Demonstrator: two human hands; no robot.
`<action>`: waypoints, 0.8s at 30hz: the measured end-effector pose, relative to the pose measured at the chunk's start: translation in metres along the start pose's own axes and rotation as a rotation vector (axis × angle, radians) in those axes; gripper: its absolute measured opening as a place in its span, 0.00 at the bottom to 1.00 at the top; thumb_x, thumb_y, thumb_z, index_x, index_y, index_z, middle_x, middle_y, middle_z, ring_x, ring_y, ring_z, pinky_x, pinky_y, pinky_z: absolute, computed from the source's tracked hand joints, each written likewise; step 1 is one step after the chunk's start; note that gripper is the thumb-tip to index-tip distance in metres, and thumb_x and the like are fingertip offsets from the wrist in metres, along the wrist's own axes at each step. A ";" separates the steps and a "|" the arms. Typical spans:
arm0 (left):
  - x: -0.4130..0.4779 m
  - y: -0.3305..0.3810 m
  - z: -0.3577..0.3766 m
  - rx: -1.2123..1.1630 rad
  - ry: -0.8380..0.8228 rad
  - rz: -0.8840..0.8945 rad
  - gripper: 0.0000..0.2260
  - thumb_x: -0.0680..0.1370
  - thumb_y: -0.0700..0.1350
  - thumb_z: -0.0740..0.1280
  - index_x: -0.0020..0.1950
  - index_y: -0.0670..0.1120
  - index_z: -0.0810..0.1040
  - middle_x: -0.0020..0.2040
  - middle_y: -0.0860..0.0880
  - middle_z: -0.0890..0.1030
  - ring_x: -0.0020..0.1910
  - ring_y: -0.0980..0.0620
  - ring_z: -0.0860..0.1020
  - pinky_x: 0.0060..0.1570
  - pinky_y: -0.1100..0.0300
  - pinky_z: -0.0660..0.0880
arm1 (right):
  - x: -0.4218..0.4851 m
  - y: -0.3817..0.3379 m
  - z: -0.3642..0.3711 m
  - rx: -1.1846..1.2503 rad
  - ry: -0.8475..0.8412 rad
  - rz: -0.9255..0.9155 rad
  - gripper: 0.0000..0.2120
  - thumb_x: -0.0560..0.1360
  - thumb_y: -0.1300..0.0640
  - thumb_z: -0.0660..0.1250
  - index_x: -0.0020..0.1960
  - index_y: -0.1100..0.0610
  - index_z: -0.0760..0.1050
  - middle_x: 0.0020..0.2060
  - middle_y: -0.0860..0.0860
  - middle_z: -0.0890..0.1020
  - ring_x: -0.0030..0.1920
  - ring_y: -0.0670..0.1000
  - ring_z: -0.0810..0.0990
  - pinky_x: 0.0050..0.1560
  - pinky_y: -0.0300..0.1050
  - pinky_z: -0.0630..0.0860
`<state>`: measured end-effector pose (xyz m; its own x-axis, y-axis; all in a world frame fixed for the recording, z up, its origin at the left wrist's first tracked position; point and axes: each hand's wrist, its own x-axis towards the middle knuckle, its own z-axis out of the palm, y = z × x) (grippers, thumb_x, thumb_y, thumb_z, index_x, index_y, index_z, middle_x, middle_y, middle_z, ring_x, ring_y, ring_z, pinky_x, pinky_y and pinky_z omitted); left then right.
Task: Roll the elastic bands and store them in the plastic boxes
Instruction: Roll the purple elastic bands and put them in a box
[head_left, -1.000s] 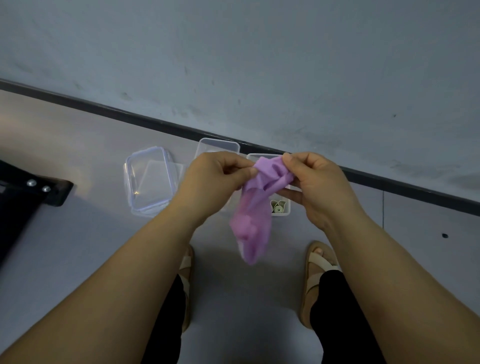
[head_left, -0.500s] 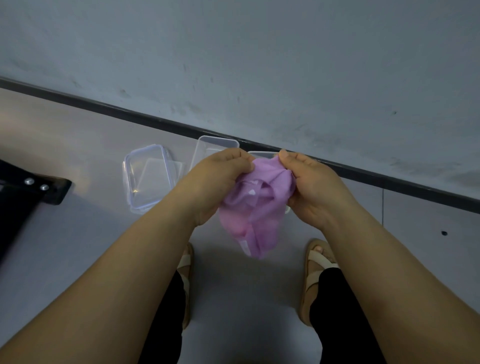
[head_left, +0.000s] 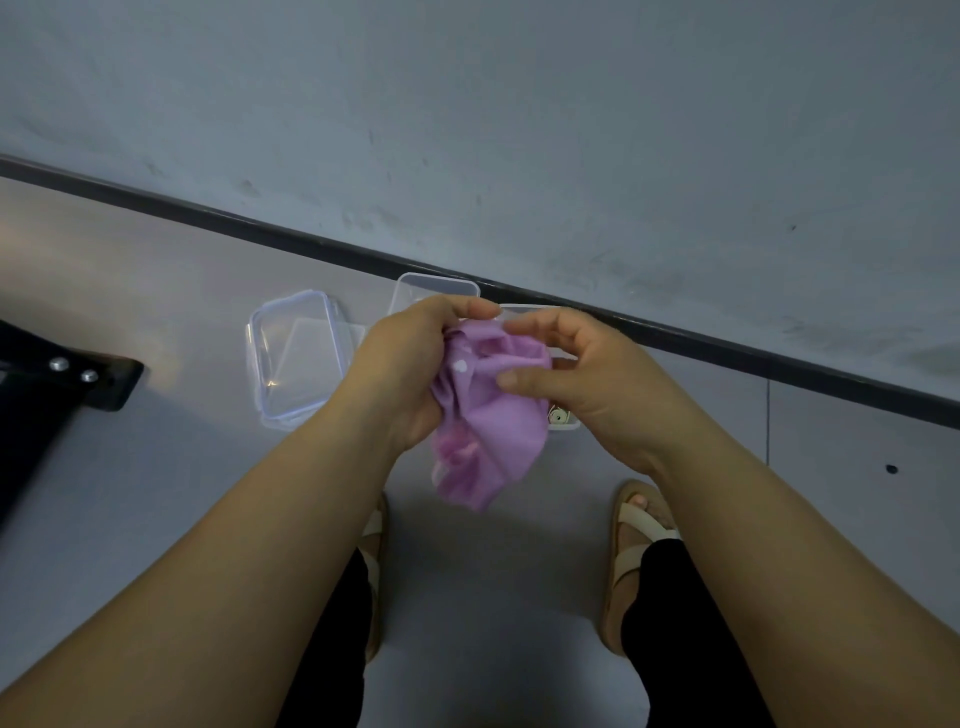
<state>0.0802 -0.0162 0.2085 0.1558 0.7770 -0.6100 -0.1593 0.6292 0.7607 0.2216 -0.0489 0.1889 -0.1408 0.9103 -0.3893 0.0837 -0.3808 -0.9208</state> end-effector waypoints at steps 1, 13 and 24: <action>0.002 -0.001 -0.004 0.051 -0.004 0.027 0.09 0.77 0.40 0.61 0.39 0.42 0.77 0.31 0.45 0.80 0.28 0.51 0.78 0.30 0.64 0.77 | 0.000 0.000 0.001 -0.054 0.044 -0.039 0.11 0.69 0.59 0.72 0.49 0.49 0.77 0.46 0.45 0.81 0.43 0.42 0.81 0.40 0.36 0.79; 0.014 -0.001 -0.022 0.528 0.201 0.273 0.14 0.79 0.50 0.62 0.35 0.47 0.76 0.33 0.45 0.74 0.34 0.50 0.68 0.37 0.57 0.64 | 0.006 -0.007 -0.004 0.352 0.229 0.030 0.10 0.80 0.59 0.58 0.46 0.57 0.77 0.39 0.50 0.83 0.37 0.47 0.82 0.41 0.43 0.81; 0.015 -0.003 -0.018 0.585 0.332 0.320 0.15 0.81 0.47 0.55 0.37 0.50 0.74 0.35 0.55 0.75 0.34 0.57 0.72 0.35 0.63 0.67 | 0.020 0.004 -0.005 0.478 0.479 0.121 0.10 0.77 0.59 0.59 0.46 0.59 0.78 0.40 0.53 0.82 0.40 0.50 0.80 0.40 0.43 0.75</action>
<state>0.0658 -0.0055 0.1931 -0.1289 0.9441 -0.3035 0.4124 0.3294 0.8494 0.2239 -0.0318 0.1780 0.3030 0.7865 -0.5382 -0.3890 -0.4135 -0.8232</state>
